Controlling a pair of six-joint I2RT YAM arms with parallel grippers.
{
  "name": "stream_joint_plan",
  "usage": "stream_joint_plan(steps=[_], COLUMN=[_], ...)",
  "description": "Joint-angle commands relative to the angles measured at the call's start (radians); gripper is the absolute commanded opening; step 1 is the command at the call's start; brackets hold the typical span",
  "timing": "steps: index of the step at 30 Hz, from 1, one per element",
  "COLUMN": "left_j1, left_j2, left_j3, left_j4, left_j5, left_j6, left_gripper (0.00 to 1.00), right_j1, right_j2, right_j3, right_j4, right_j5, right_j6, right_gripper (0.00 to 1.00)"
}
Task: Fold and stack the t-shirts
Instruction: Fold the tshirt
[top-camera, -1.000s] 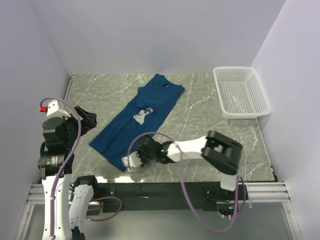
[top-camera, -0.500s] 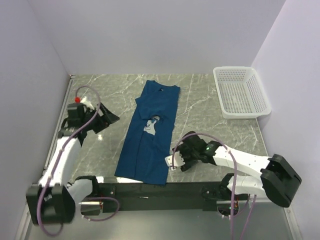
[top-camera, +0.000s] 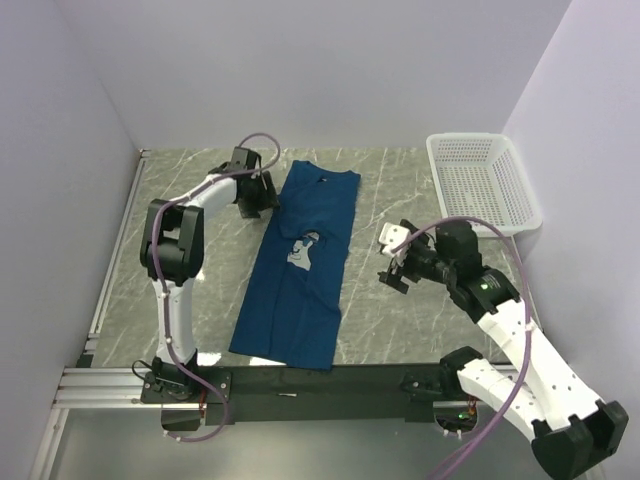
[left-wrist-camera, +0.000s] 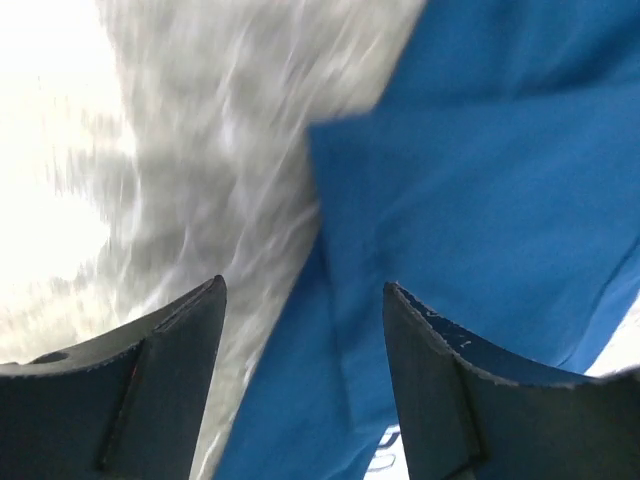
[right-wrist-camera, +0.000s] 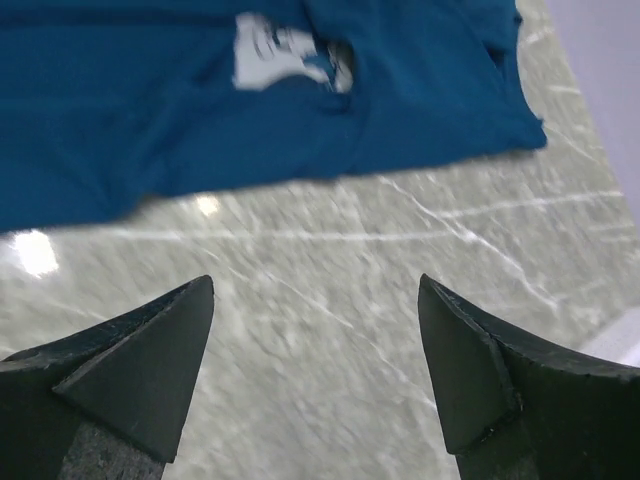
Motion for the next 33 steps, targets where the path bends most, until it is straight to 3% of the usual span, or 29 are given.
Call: stream_joint_plan(steps=[1,7,11,14,15,17,27,33], left_j1=[-0.014,-0.014,-0.014,-0.014,-0.014,-0.012,0.135,0.221], left_j2=[0.044,0.184,0.212,0.233,0.236,0.227,0.1,0.029], left_j3=[0.131,0.217,0.19,0.197,0.203,0.214,0.135,0.006], left_j4=[-0.107,-0.175,-0.17,-0.172,-0.173,-0.172,-0.069,0.029], left_j5=[-0.102,0.172,0.221,0.261,0.26,0.212,0.061,0.083], left_j6=[0.07,0.169,0.186,0.192,0.192,0.169,-0.001,-0.067], left_gripper=[0.69,0.54,0.48,0.3,0.15,0.01,0.01,0.01], right_j1=[-0.028,-0.112,-0.182,-0.221,-0.229,-0.254,-0.303,-0.303], right_j2=[-0.032,-0.058,-0.073,-0.081,-0.081,-0.082,-0.076,-0.055], right_j3=[0.028,-0.006,-0.016,-0.029,-0.027,-0.032,-0.045,-0.042], right_j4=[0.015,0.078,0.088,0.098,0.095,0.092,0.084,0.076], right_j5=[-0.122,-0.196,-0.241,-0.274,-0.284,-0.305,-0.351,-0.354], right_j6=[0.179,0.246,0.262,0.274,0.274,0.277,0.277,0.269], right_gripper=[0.89,0.89,0.89,0.89,0.89,0.89,0.89,0.89])
